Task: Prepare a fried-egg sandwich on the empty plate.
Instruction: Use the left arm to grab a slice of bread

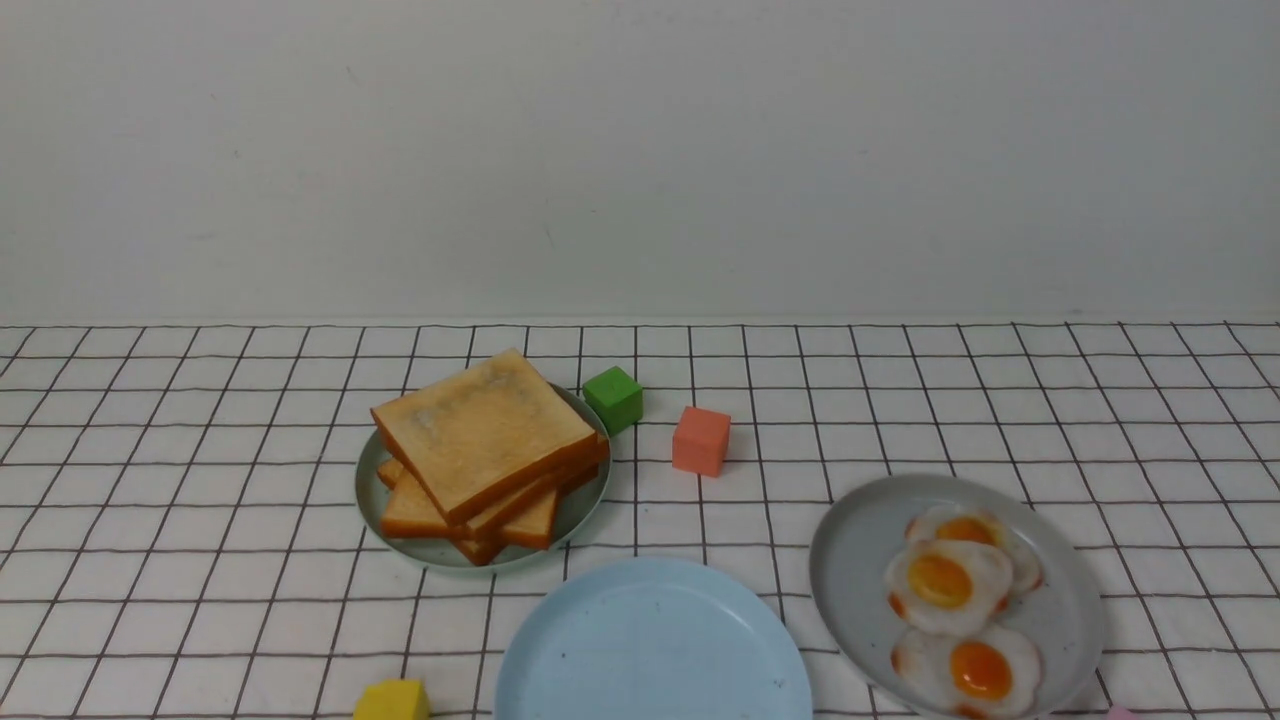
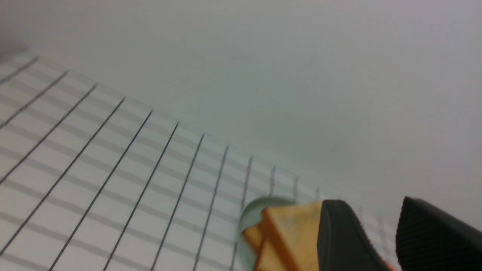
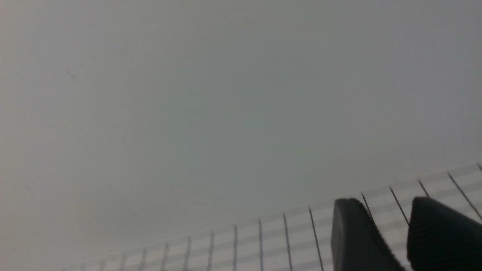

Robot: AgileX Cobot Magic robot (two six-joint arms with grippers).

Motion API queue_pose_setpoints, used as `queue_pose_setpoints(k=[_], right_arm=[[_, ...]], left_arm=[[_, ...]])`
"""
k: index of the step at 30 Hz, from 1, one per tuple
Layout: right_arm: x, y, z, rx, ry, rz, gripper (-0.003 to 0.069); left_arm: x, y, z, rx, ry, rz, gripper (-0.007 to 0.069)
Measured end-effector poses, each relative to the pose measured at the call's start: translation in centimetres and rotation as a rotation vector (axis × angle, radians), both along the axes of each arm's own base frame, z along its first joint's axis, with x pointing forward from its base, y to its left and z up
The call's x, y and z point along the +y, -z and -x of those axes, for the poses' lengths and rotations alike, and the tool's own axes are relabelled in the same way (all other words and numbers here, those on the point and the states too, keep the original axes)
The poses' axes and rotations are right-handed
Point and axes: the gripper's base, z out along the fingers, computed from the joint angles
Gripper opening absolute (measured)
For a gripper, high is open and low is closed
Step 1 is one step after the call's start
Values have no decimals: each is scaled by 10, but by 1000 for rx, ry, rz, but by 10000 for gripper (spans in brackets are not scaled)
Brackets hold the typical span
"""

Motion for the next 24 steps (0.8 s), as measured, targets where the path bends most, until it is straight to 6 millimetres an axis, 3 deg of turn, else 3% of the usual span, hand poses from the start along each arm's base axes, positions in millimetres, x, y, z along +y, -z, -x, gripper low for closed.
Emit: queue_pose_setpoints(k=[2, 4, 11, 16, 18, 19, 20, 21, 23, 24], right_arm=[[1, 8, -7, 67, 5, 8, 241], [2, 22, -17, 190, 11, 14, 241], [18, 44, -32, 359, -54, 2, 241], [27, 51, -37, 406, -103, 38, 241], [29, 55, -39, 430, -123, 52, 241], [29, 55, -39, 432, -124, 54, 241], [29, 56, -39, 436, -129, 61, 241], [29, 56, -39, 436, -130, 62, 241], [29, 56, -39, 437, -132, 65, 241], [29, 56, -39, 437, -132, 65, 241]], left_arm=[[0, 10, -13, 73, 0, 2, 238], [0, 31, -40, 214, 2, 25, 238], [-9, 82, -105, 506, 43, 164, 238], [-17, 85, -152, 556, 146, 176, 238], [-21, 92, -185, 586, 208, 185, 238], [-22, 92, -187, 585, 211, 185, 238], [-25, 94, -208, 598, 257, 192, 238], [-25, 96, -209, 605, 259, 193, 238], [-28, 100, -238, 625, 323, 189, 238], [-29, 100, -240, 628, 327, 187, 238]])
